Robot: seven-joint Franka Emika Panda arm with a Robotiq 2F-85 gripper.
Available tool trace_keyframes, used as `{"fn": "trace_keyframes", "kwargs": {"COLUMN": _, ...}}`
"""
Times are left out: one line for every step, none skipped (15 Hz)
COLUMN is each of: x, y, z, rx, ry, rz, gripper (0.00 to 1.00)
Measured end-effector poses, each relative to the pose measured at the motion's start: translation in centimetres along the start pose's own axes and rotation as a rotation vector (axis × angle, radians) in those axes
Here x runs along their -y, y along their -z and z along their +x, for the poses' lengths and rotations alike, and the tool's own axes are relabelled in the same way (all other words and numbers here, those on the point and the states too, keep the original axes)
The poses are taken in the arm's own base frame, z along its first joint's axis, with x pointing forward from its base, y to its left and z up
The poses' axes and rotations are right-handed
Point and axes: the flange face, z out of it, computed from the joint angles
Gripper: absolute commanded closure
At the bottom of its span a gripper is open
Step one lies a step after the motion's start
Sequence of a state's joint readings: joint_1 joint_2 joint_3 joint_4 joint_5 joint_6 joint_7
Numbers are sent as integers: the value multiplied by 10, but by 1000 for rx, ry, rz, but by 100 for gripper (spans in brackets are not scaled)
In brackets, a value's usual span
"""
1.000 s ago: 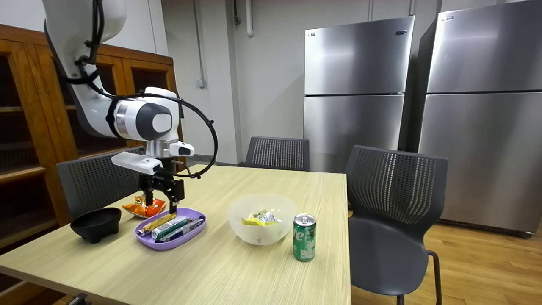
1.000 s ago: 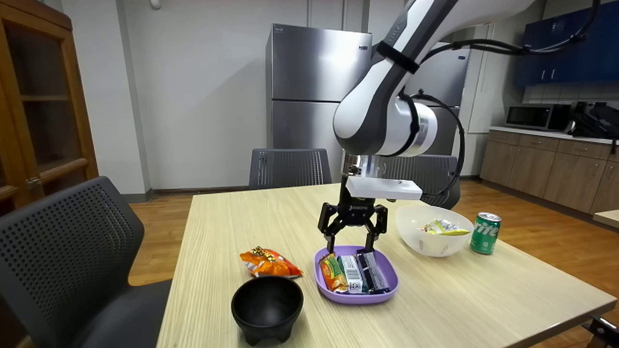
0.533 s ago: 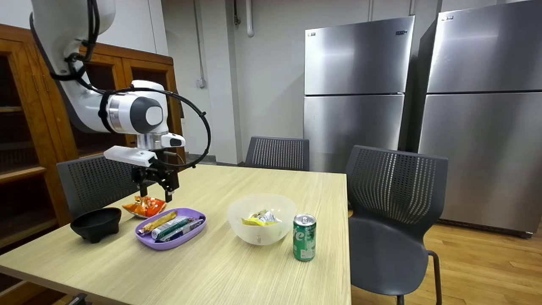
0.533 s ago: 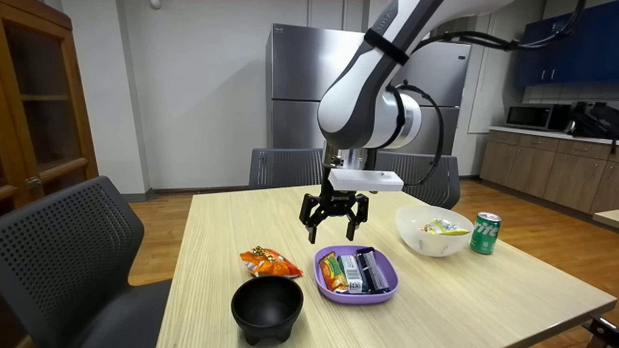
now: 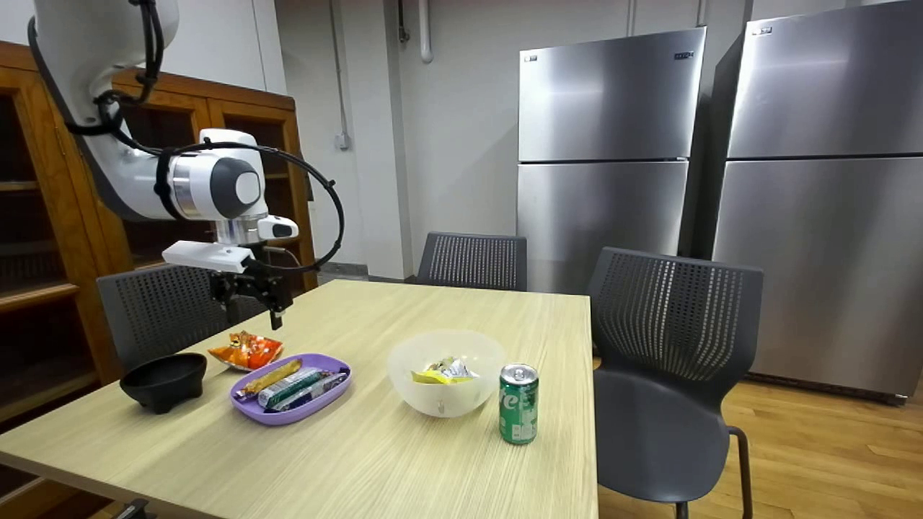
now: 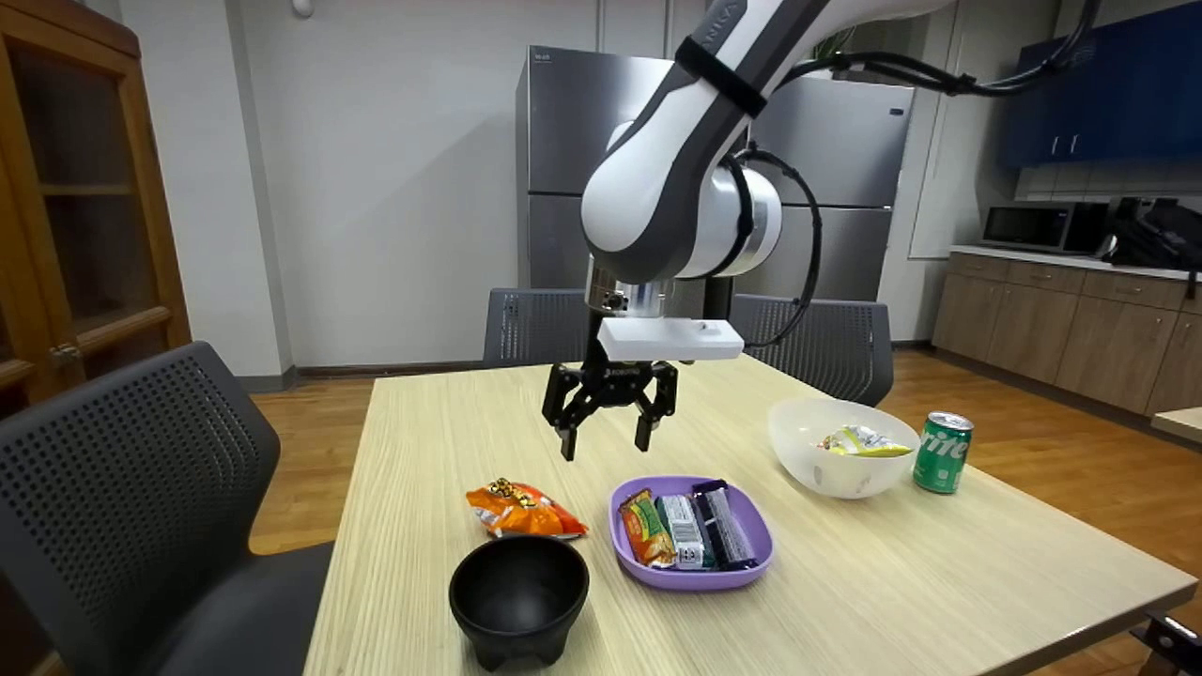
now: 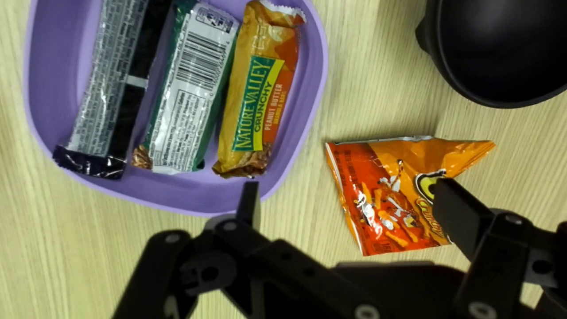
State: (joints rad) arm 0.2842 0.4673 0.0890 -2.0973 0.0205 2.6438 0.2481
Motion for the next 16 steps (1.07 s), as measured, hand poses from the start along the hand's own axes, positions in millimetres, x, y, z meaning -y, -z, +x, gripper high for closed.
{"fn": "trace_keyframes", "kwargs": {"x": 3, "y": 0, "z": 2, "rx": -5, "ry": 9, "rz": -1, "gripper": 0}}
{"fn": "trace_keyframes", "kwargs": {"x": 6, "y": 0, "z": 5, "rx": -9, "ry": 17, "rz": -3, "gripper": 0}}
{"fn": "trace_keyframes", "kwargs": {"x": 8, "y": -1, "z": 7, "rx": -13, "ry": 24, "rz": -3, "gripper": 0}}
{"fn": "trace_keyframes", "kwargs": {"x": 11, "y": -2, "z": 10, "rx": -16, "ry": 30, "rz": -4, "gripper": 0}}
{"fn": "trace_keyframes", "kwargs": {"x": 13, "y": -3, "z": 12, "rx": -19, "ry": 37, "rz": -4, "gripper": 0}}
{"fn": "trace_keyframes", "kwargs": {"x": 16, "y": -4, "z": 14, "rx": -23, "ry": 46, "rz": -6, "gripper": 0}}
{"fn": "trace_keyframes", "kwargs": {"x": 20, "y": -5, "z": 16, "rx": -26, "ry": 58, "rz": -8, "gripper": 0}}
{"fn": "trace_keyframes", "kwargs": {"x": 25, "y": -6, "z": 18, "rx": -30, "ry": 72, "rz": -10, "gripper": 0}}
{"fn": "trace_keyframes", "kwargs": {"x": 29, "y": -7, "z": 20, "rx": -34, "ry": 86, "rz": -13, "gripper": 0}}
{"fn": "trace_keyframes", "kwargs": {"x": 34, "y": -9, "z": 22, "rx": -38, "ry": 100, "rz": -15, "gripper": 0}}
{"fn": "trace_keyframes", "kwargs": {"x": 38, "y": -11, "z": 24, "rx": -41, "ry": 111, "rz": -16, "gripper": 0}}
{"fn": "trace_keyframes", "kwargs": {"x": 43, "y": -13, "z": 27, "rx": -45, "ry": 123, "rz": -18, "gripper": 0}}
{"fn": "trace_keyframes", "kwargs": {"x": 47, "y": -15, "z": 29, "rx": -49, "ry": 137, "rz": -21, "gripper": 0}}
{"fn": "trace_keyframes", "kwargs": {"x": 51, "y": -19, "z": 32, "rx": -50, "ry": 149, "rz": -23, "gripper": 0}}
{"fn": "trace_keyframes", "kwargs": {"x": 55, "y": -22, "z": 34, "rx": -51, "ry": 160, "rz": -25, "gripper": 0}}
{"fn": "trace_keyframes", "kwargs": {"x": 59, "y": -27, "z": 36, "rx": -51, "ry": 170, "rz": -27, "gripper": 0}}
